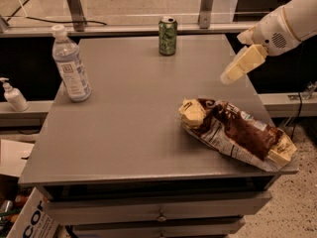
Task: Pick green can
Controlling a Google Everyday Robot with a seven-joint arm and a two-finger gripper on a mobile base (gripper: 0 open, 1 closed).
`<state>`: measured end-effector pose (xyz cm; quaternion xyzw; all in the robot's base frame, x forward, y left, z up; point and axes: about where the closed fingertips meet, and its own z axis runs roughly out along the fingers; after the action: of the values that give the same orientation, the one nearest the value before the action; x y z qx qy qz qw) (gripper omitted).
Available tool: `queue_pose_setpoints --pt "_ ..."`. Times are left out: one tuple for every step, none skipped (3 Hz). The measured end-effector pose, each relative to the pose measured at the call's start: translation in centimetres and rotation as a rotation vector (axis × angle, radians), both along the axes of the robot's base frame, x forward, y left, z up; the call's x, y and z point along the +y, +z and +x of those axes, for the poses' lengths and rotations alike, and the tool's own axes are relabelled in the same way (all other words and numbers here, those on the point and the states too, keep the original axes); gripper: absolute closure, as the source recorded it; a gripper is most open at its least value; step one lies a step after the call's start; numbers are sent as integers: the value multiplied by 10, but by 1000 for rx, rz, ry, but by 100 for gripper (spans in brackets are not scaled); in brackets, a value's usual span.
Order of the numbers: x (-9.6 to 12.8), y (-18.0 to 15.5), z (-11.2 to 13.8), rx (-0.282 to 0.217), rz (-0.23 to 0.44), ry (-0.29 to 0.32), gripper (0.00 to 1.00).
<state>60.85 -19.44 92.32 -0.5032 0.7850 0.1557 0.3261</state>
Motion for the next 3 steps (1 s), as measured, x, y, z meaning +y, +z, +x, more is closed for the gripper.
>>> queue_pose_setpoints --pt "3 -1 9 -27 29 -27 0" --pt "21 -3 40 -82 99 -45 0" --pt "35 -10 75 -120 135 -56 0"
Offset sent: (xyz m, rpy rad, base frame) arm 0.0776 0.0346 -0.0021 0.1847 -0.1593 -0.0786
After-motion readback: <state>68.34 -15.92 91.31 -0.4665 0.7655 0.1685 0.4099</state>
